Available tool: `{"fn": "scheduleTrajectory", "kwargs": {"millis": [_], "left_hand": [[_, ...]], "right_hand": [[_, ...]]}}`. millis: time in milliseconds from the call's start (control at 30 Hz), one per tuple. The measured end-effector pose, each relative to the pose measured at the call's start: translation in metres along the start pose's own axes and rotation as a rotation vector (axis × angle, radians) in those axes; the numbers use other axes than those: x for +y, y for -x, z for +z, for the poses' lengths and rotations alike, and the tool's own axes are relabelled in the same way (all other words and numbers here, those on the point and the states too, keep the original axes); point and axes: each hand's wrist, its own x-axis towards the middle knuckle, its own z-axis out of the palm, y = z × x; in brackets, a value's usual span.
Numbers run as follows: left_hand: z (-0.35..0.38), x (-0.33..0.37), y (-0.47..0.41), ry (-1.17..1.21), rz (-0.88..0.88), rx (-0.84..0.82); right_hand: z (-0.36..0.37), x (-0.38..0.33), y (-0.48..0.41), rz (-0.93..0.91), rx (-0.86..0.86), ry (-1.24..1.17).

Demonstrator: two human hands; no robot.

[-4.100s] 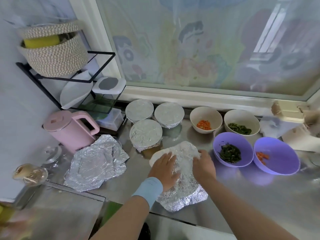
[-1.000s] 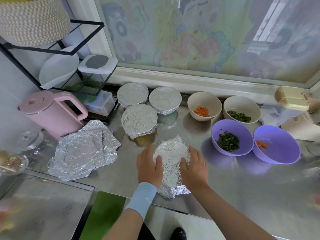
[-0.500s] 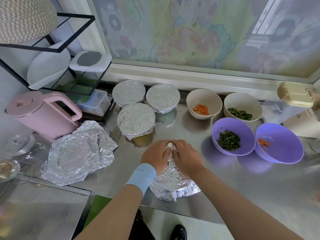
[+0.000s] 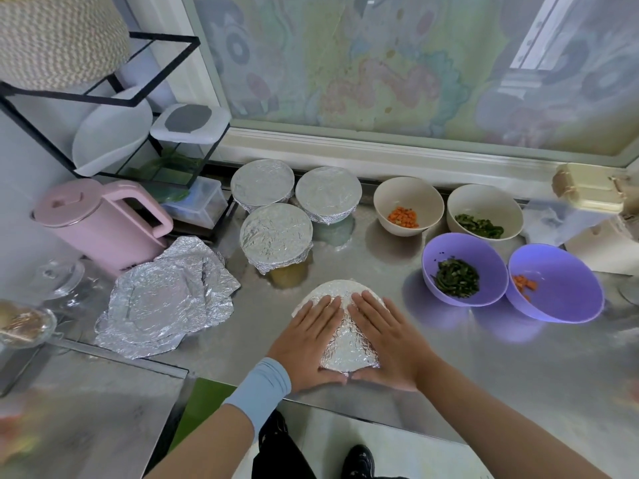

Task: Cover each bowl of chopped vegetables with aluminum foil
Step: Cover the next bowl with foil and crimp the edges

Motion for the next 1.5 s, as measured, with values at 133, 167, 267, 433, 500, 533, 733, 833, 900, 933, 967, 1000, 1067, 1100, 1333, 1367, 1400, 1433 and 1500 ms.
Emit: {"fn": "scheduleTrajectory", "kwargs": {"millis": [133,167,267,433,500,533,733,833,900,933,967,1000,1067,1100,1333,1367,1400,1433,1500], "left_hand": [[0.007,0.001,-0.002,-0.040,-0.010,-0.019],[0.008,0.002,-0.002,-0.040,-0.012,-0.012],[0.002,0.005,0.000,-0.027,-0.025,-0.012],[-0.028,0.003,-0.002,0.194,-0.106,0.147],[-0.036,-0.003,-0.017,0.306,-0.228,0.228],[-0.036,-0.006,-0.025,0.366,-0.296,0.242],[-0.012,-0.002,-0.031,0.822,-0.634,0.223],[-0.009,0.011,-0.019,0.858,-0.730,0.315],[-0.008,0.018,-0.009,0.861,-0.786,0.342],[-0.007,0.018,-0.005,0.836,-0.803,0.350],[-0.007,0.015,-0.003,0.795,-0.811,0.362],[-0.009,0.008,-0.004,0.745,-0.805,0.380],[-0.014,-0.007,-0.014,0.684,-0.746,0.407],[-0.020,-0.012,-0.022,0.689,-0.694,0.399],[-0.024,-0.020,-0.061,0.771,-0.476,0.160],[-0.023,-0.020,-0.061,0.764,-0.484,0.176],[-0.023,-0.020,-0.060,0.754,-0.493,0.190],[-0.023,-0.020,-0.060,0.743,-0.507,0.198],[-0.022,-0.020,-0.060,0.735,-0.555,0.199]], "right_hand": [[0.007,0.003,-0.001,-0.027,0.023,0.031],[0.009,0.004,-0.001,-0.031,0.021,0.036],[0.007,0.004,-0.001,-0.030,-0.013,0.043],[-0.005,-0.007,0.000,0.138,0.032,-0.105],[-0.004,-0.015,-0.008,0.346,0.121,-0.223],[-0.003,-0.020,-0.015,0.458,0.144,-0.272],[0.004,-0.033,-0.037,0.756,0.235,-0.570],[0.004,-0.026,-0.044,0.675,0.202,-0.583],[0.001,-0.017,-0.049,0.592,0.115,-0.571],[-0.001,-0.013,-0.051,0.556,0.066,-0.559],[-0.003,-0.010,-0.053,0.529,0.027,-0.542],[-0.005,-0.007,-0.055,0.507,0.008,-0.514],[-0.006,-0.006,-0.060,0.494,0.047,-0.421],[-0.005,-0.007,-0.062,0.510,0.091,-0.378],[-0.003,-0.017,-0.067,0.838,0.181,-0.661],[-0.003,-0.016,-0.068,0.852,0.174,-0.675],[-0.005,-0.015,-0.069,0.861,0.160,-0.678],[-0.005,-0.014,-0.070,0.867,0.143,-0.674],[-0.004,-0.011,-0.072,0.872,0.101,-0.661]]}}
